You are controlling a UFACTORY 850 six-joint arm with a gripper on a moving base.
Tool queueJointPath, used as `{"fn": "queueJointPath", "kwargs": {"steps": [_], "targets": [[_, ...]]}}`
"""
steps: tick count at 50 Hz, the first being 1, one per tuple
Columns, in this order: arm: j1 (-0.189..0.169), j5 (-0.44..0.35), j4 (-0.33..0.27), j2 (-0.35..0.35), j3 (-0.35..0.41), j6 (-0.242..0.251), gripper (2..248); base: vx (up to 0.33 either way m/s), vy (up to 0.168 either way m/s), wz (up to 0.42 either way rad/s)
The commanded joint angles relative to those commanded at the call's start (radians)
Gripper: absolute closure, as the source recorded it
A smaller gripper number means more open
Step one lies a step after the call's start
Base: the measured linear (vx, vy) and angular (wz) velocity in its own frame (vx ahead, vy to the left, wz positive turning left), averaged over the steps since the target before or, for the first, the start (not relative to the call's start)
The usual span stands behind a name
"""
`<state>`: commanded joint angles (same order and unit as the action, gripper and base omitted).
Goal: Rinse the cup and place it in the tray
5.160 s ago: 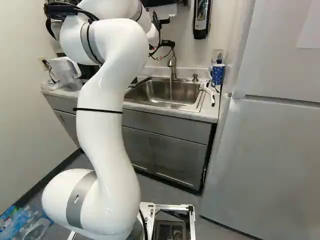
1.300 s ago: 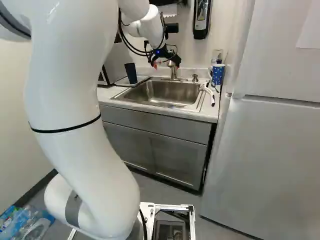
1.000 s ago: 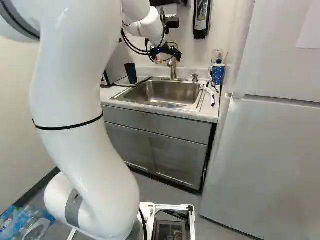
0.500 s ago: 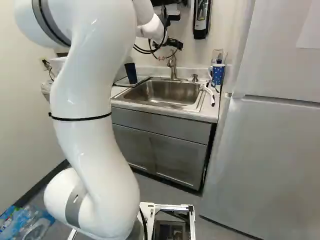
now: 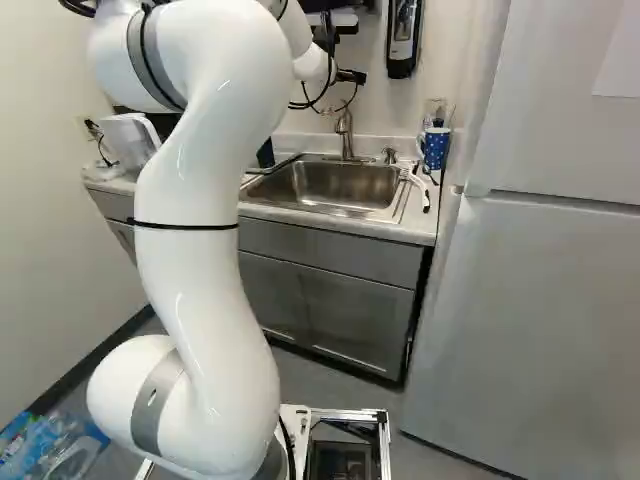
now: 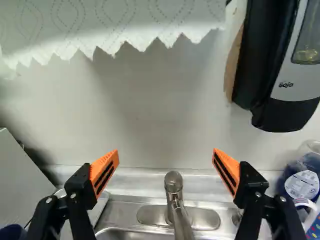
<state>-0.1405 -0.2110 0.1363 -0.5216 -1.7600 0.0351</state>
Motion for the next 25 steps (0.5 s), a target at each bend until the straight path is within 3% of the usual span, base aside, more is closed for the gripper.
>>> {"fn": "queueJointPath", "kwargs": {"steps": [25], "targets": [[0.046,0.004,0.000,-0.099,-0.125,0.000,3,0.000,0.000,0.000]]}}
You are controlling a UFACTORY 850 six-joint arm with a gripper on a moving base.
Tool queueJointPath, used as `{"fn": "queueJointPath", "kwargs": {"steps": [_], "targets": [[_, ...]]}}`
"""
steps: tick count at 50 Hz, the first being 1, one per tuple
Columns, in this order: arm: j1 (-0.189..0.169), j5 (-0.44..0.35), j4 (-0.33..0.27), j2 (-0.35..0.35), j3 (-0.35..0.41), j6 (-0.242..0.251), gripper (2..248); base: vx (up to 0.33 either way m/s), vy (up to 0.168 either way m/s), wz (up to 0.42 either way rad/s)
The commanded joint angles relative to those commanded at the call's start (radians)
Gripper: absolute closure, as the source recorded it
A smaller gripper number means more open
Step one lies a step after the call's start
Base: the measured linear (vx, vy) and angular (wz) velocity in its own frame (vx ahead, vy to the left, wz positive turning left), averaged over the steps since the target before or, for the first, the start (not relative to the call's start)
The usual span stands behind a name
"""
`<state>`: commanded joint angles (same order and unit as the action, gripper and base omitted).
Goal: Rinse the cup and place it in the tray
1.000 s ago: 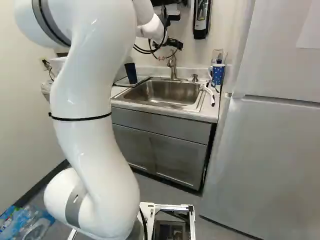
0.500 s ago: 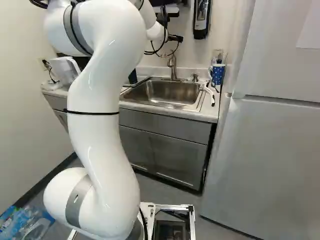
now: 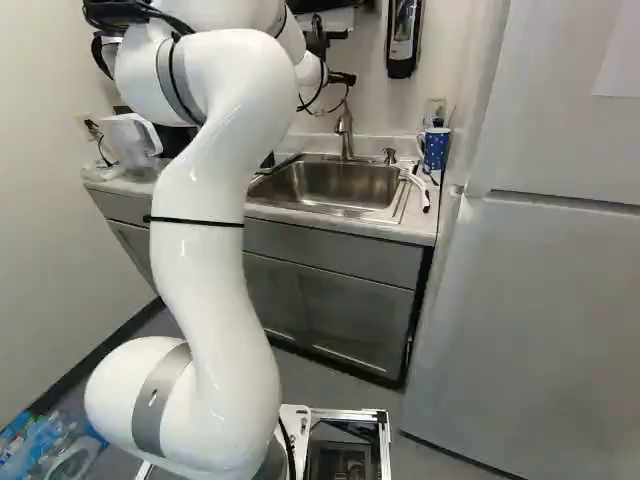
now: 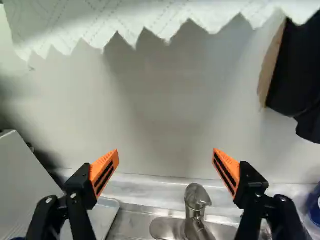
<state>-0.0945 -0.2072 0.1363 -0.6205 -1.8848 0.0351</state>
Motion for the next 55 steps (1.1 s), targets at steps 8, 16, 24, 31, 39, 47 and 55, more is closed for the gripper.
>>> {"fn": "queueJointPath", "kwargs": {"steps": [8,16,24,31,39,47,55], "targets": [[0.010,0.022,0.000,-0.025,-0.032,0.000,3,0.000,0.000,0.000],[0.013,0.052,0.000,-0.037,-0.048,0.000,3,0.000,0.000,0.000],[0.016,0.085,0.000,-0.044,-0.057,0.000,3,0.000,0.000,0.000],[0.018,0.114,0.000,-0.049,-0.064,0.000,3,0.000,0.000,0.000],[0.021,0.148,0.000,-0.052,-0.067,0.000,3,0.000,0.000,0.000],[0.021,0.181,0.000,-0.052,-0.067,0.000,3,0.000,0.000,0.000],[0.021,0.213,0.000,-0.051,-0.065,0.000,3,0.000,0.000,0.000]]}}
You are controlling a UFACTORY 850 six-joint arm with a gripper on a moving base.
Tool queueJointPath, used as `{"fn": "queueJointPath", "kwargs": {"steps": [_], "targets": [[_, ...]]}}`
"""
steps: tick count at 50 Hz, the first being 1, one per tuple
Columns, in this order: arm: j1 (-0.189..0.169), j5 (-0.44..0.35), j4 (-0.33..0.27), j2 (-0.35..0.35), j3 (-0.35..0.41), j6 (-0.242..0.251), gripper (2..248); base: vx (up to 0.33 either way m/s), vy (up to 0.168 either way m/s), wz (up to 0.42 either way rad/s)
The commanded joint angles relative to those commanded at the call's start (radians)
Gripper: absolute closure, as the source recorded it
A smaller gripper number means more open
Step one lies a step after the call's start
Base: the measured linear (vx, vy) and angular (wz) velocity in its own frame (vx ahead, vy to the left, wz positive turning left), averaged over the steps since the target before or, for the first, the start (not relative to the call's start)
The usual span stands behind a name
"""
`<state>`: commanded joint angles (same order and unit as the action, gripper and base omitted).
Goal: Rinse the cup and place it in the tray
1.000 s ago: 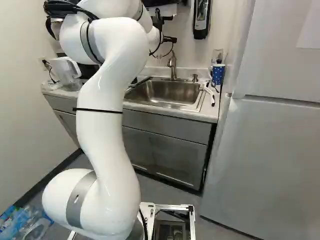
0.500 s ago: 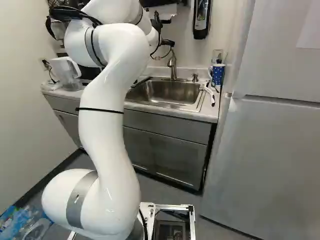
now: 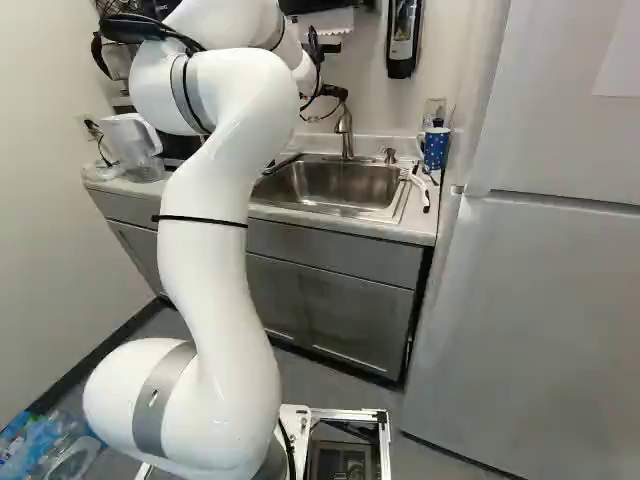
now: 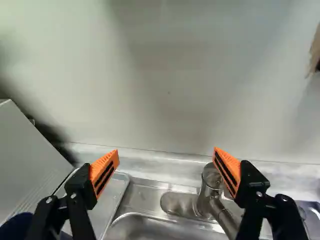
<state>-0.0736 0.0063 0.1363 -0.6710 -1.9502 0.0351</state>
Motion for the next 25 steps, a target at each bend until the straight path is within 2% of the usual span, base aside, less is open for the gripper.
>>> {"fn": "queueJointPath", "kwargs": {"steps": [10,25], "targets": [[-0.001,0.005,0.000,0.023,0.031,0.000,3,0.000,0.000,0.000],[-0.016,-0.022,0.002,0.092,0.120,0.000,3,0.000,0.000,0.000]]}}
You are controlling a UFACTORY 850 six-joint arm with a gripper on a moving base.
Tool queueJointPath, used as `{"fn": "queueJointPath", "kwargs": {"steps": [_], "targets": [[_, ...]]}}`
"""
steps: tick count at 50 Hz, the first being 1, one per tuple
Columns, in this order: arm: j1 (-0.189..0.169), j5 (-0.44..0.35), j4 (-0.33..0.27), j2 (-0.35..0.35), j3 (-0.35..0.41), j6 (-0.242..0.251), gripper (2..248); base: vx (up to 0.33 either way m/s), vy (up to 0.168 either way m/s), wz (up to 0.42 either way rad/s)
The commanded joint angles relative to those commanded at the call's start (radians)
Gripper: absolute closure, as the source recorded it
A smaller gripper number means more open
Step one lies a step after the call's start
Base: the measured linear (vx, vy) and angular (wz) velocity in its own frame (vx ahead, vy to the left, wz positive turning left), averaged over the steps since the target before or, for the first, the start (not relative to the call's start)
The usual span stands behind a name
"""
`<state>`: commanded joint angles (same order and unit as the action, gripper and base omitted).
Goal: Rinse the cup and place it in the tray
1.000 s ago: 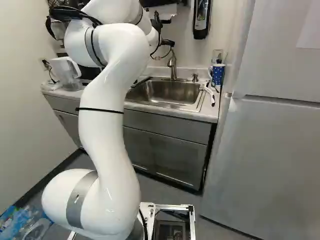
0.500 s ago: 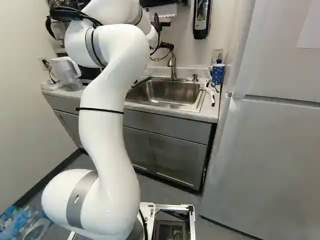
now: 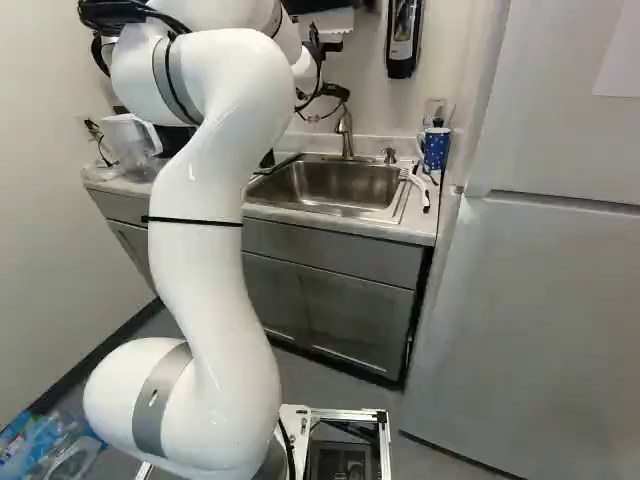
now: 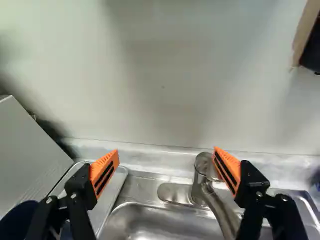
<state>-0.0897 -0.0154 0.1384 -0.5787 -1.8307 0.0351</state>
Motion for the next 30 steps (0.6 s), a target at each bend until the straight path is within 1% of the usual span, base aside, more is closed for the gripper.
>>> {"fn": "queueJointPath", "kwargs": {"steps": [19,30], "targets": [[-0.028,0.002,0.000,0.091,0.114,0.000,3,0.000,0.000,0.000],[-0.046,0.028,0.000,0.142,0.177,0.000,3,0.000,0.000,0.000]]}}
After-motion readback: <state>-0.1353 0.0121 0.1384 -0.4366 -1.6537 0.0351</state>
